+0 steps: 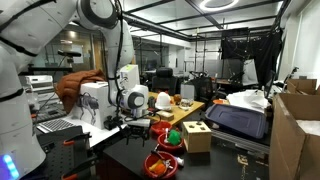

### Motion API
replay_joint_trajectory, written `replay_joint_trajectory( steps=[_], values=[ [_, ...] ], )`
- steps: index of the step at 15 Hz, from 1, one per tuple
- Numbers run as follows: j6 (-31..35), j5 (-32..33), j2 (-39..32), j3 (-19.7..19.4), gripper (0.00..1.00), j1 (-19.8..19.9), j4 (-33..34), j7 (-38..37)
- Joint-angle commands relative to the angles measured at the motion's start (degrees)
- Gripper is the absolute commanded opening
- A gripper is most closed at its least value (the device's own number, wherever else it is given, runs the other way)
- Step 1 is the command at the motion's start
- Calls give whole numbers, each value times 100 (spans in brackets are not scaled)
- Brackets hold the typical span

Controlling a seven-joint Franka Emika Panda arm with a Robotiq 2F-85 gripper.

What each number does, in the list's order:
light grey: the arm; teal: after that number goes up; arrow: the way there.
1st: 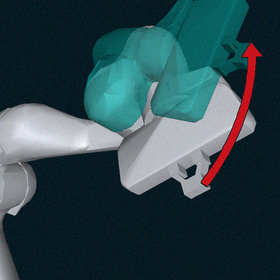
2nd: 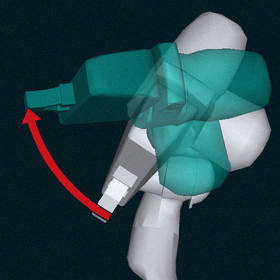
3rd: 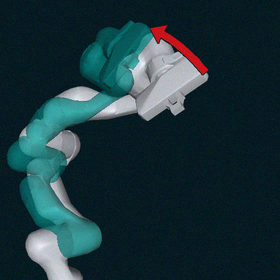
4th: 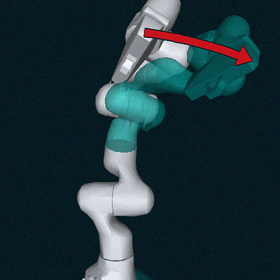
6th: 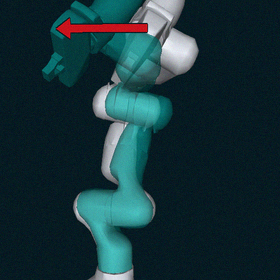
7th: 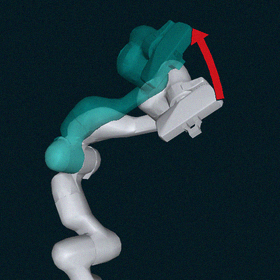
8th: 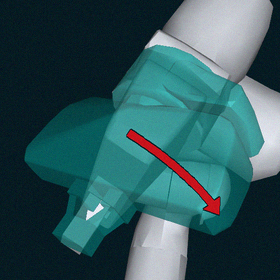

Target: Pick the fork and put it in the bowl

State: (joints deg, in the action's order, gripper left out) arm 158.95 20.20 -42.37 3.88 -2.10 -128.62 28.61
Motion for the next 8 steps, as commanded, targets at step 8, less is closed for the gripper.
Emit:
replay_joint_trajectory(
  steps=[8],
  values=[
    [437, 252, -353, 140, 100, 362, 463, 404]
  ],
)
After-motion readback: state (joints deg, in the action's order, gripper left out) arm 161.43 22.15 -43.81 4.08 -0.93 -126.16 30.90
